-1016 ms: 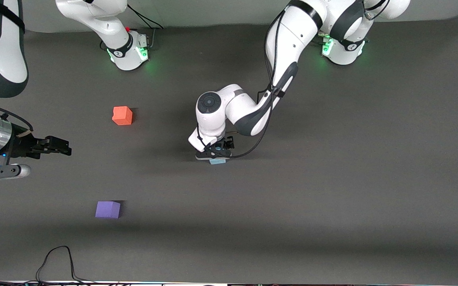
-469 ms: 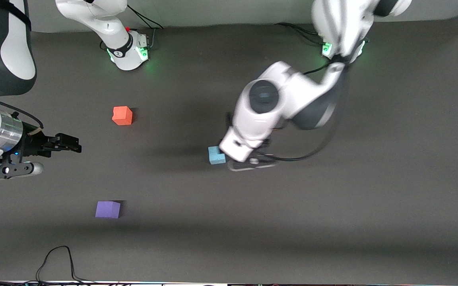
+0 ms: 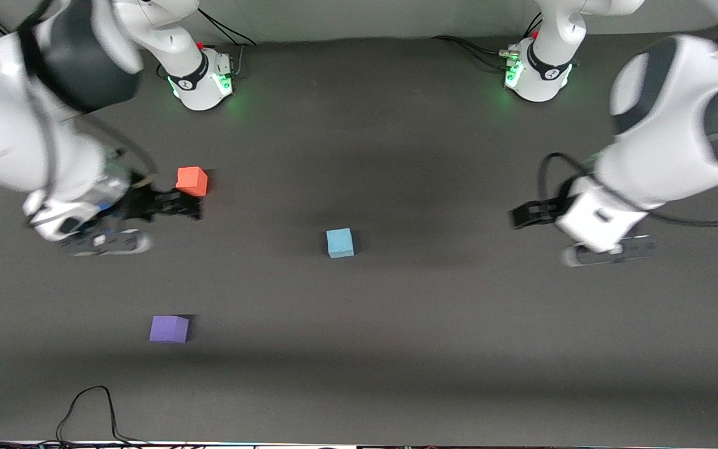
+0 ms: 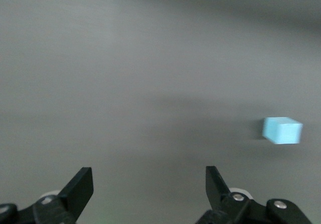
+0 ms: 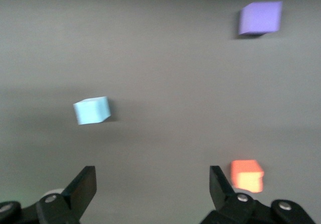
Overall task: Place blue block between orange and purple blocks
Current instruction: 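Lower the right gripper over the blue block and close it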
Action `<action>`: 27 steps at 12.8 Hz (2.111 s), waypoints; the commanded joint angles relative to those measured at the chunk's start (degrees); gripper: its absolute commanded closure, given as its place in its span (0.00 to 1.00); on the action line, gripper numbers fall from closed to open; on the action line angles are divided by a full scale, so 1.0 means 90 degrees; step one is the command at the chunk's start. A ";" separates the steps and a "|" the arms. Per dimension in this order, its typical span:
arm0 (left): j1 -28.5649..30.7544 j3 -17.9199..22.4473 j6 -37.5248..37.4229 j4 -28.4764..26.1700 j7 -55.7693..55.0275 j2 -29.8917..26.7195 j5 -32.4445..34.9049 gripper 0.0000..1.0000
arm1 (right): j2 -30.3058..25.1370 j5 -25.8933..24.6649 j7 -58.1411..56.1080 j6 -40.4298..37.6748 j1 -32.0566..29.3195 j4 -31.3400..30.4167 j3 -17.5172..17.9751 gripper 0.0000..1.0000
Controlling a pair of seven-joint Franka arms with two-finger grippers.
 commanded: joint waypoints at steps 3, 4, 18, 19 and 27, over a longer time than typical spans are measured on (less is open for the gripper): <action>0.1063 -0.0038 0.0156 -0.1313 0.1729 -0.1206 0.0413 0.00 | 0.0174 0.0461 0.1915 0.0332 0.1343 0.0311 -0.0075 0.00; 0.1269 -0.0038 0.0185 -0.1381 0.2003 -0.1294 0.0433 0.00 | 0.0310 0.0383 0.2277 0.0576 0.1714 0.0301 -0.0075 0.00; 0.0958 0.0479 0.0098 -0.1412 0.2348 -0.1852 0.0658 0.00 | 0.0808 -0.1414 0.1411 0.5010 0.2840 -0.2989 -0.0085 0.00; 0.0958 0.0479 0.0059 -0.1382 0.2348 -0.1852 0.0658 0.00 | 0.1003 -0.1414 0.1295 0.5119 0.2831 -0.2990 -0.0104 0.00; 0.1367 -0.0016 -0.0108 -0.1284 0.2348 -0.1901 0.0658 0.00 | 0.2312 -0.1317 0.1351 0.6622 0.2606 -0.2902 -0.0153 0.00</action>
